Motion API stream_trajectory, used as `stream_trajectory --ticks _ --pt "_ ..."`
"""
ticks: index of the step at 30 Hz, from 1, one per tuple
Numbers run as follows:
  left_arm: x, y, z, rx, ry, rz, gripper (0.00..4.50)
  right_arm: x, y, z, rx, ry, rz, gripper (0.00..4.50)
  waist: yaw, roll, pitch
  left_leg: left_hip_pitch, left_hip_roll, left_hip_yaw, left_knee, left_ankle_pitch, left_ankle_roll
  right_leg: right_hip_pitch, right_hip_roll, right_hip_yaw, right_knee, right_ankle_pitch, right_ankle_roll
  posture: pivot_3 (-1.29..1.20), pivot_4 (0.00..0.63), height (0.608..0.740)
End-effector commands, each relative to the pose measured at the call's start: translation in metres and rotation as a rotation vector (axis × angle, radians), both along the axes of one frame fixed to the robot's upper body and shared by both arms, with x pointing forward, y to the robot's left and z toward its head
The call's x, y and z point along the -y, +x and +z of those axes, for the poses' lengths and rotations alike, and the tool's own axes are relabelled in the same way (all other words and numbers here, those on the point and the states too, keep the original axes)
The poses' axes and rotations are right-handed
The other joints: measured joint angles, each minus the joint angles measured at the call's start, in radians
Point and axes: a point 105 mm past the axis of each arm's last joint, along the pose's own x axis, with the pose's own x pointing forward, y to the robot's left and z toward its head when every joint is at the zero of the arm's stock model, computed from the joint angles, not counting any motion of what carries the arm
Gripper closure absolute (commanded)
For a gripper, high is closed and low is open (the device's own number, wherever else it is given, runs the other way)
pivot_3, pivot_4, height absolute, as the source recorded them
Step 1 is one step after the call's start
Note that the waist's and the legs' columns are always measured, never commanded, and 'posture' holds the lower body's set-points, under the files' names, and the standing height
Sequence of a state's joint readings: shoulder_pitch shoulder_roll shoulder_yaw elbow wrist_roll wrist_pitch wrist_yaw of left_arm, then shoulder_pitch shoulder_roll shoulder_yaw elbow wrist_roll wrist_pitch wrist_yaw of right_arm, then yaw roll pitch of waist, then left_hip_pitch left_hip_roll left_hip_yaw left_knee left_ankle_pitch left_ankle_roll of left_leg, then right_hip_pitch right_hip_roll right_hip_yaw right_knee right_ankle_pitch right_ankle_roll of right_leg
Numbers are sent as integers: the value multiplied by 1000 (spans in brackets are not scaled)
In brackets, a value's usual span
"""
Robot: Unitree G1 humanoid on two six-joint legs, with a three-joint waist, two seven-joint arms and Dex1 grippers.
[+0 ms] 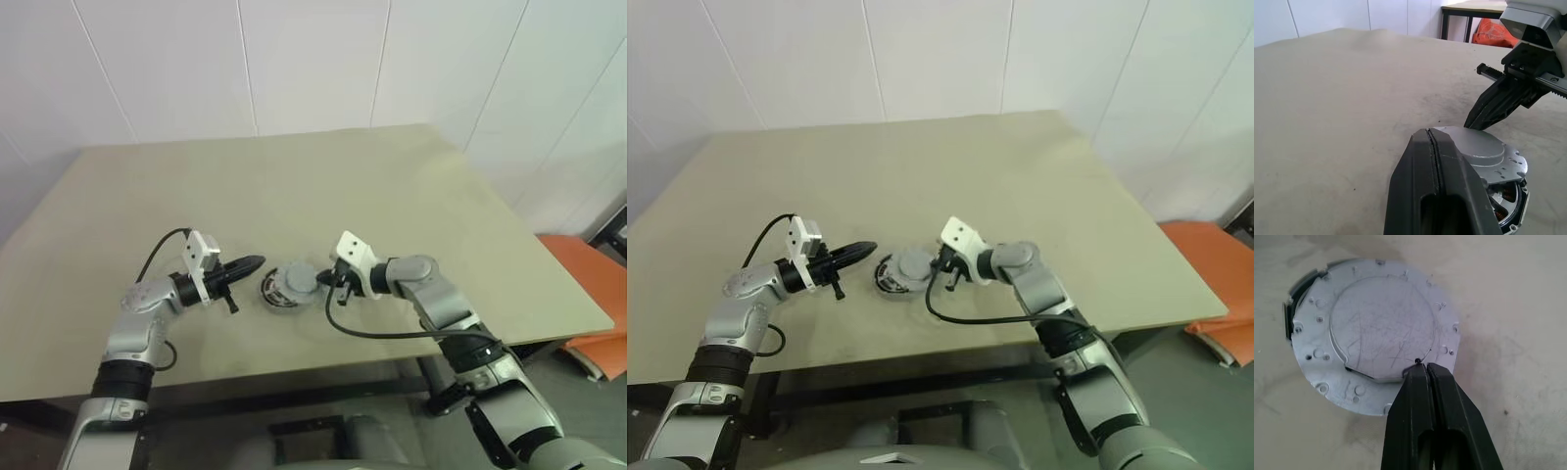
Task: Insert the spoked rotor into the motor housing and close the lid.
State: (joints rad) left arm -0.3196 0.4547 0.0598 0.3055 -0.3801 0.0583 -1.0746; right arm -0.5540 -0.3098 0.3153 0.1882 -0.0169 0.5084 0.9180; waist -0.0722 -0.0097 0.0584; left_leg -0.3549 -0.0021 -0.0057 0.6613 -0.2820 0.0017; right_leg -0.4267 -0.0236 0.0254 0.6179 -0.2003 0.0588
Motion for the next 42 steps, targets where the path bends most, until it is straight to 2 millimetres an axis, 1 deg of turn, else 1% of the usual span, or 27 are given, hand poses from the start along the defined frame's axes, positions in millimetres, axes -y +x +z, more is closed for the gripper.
stream_trajectory --ticks 1,8,16,20,23,26,30,33,37,40,42 --pt "-3 3 12 47 12 4 4500 -19 2 11 74 31 31 4436 0 0 0 0 0 0 0 0 0 0 0 0 0 0 0 0 0 740" --pt "-2 5 12 47 13 3 4500 -23 6 17 74 81 6 4436 0 0 0 0 0 0 0 0 0 0 1 0 0 0 -1 0 0 740" --pt "-1 6 12 48 12 3 4500 -30 3 25 35 162 10 4436 1 0 0 0 0 0 0 0 0 0 0 0 0 0 -1 0 0 740" --pt "-1 6 12 48 11 4 4500 -32 -4 21 4 156 39 4436 1 0 0 0 1 0 0 0 0 0 0 0 0 0 -1 0 0 740" --pt "-1 6 11 49 12 5 4500 -31 -2 18 11 145 23 4436 1 0 0 0 1 0 0 0 0 0 0 0 0 0 -1 0 0 740" --pt "0 6 11 49 13 4 4500 -32 1 22 14 177 -2 4436 1 0 0 0 0 0 0 0 0 0 0 0 0 0 -1 0 0 740" --pt "0 6 11 48 14 1 4500 -37 -2 25 -4 208 8 4436 1 0 0 0 1 0 0 0 0 0 0 0 0 0 -1 0 0 740" --pt "1 6 11 49 14 -1 4500 -40 0 29 -7 241 -11 4436 1 0 0 -1 1 0 0 0 0 0 0 0 0 0 -1 0 0 740" --pt "2 6 11 50 15 -3 4500 -46 -9 26 -30 237 29 4436 1 0 0 0 1 0 0 0 0 0 0 0 0 1 -1 0 0 740" --pt "2 6 11 50 15 -2 4500 -49 -4 26 -15 246 -3 4436 1 0 0 0 1 0 0 0 0 0 0 0 0 1 -1 0 0 740" --pt "2 6 11 50 15 -2 4500 -52 -6 25 -19 246 3 4436 1 0 0 0 1 0 0 0 0 0 0 0 0 0 -1 0 0 740"
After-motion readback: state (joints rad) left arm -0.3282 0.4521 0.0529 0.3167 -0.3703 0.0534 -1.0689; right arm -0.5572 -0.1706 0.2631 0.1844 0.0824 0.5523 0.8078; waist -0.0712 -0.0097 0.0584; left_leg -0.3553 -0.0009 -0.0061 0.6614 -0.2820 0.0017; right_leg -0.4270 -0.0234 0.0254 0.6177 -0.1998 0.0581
